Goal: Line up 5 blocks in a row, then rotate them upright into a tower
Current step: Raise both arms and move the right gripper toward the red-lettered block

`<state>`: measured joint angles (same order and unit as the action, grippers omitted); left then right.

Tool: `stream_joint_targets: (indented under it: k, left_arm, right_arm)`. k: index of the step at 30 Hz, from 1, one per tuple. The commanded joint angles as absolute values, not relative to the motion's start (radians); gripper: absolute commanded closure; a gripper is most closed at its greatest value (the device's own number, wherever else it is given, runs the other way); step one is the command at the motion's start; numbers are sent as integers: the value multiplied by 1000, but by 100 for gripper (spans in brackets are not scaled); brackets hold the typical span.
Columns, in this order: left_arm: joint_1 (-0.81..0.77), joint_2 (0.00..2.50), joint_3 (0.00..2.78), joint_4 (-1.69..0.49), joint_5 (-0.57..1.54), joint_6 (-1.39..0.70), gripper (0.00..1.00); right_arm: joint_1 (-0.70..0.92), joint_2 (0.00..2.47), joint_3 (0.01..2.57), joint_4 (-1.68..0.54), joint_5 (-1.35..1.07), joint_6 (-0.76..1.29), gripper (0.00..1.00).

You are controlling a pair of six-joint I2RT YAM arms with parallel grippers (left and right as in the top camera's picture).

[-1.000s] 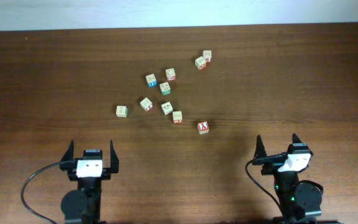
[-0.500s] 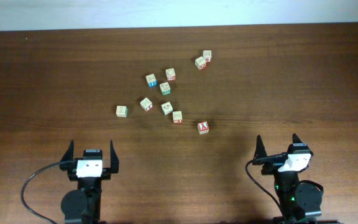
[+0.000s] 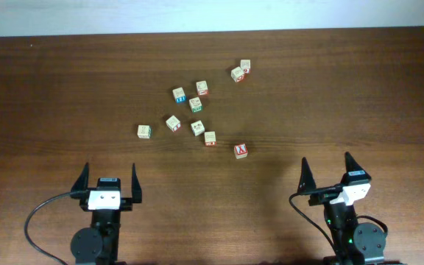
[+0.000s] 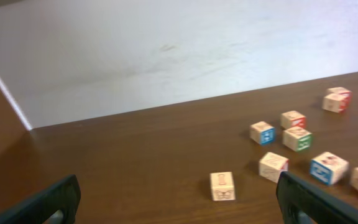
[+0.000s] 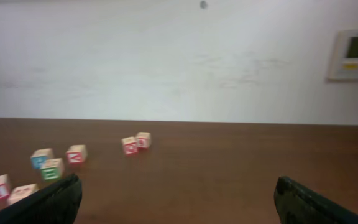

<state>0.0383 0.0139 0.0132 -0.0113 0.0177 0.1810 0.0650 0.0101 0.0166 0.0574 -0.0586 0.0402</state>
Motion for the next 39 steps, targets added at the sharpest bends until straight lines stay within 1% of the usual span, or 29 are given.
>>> stream_joint_targets:
  k: [1,6,10,18,24,28,30,34,36,39]
  left_arm:
    - [33,23,103,-31,90,159,1]
    - [33,143,311,-171,91,163,1]
    - [33,331,517,-298,114,163,1]
    - [33,763,936,-598,144,162,1]
    - [33,1060,1195,-797,249,162,1]
    - [32,1207,1283,-864,274,162,1]
    - [32,1263,1293,-863,299,162,1]
    - [32,1356,1293,-838,419,162,1]
    - [32,1392,1293,-831,431,162,1]
    - [33,1422,1293,-831,430,162,1]
  right_arm:
    - [58,7,99,61,-167,30,2]
    - [59,84,278,10,-208,-27,2]
    - [59,231,463,-103,-241,-31,2]
    - [59,624,798,-371,-297,-30,2]
    - [59,936,1026,-532,-412,-30,2]
    - [65,1142,1202,-691,-507,-30,2]
    - [86,1240,1290,-778,-508,-30,2]
    - [166,1458,1448,-919,-494,-30,2]
    - [207,1552,1487,-947,-489,-25,2]
    - [248,1667,1491,-924,-485,-3,2]
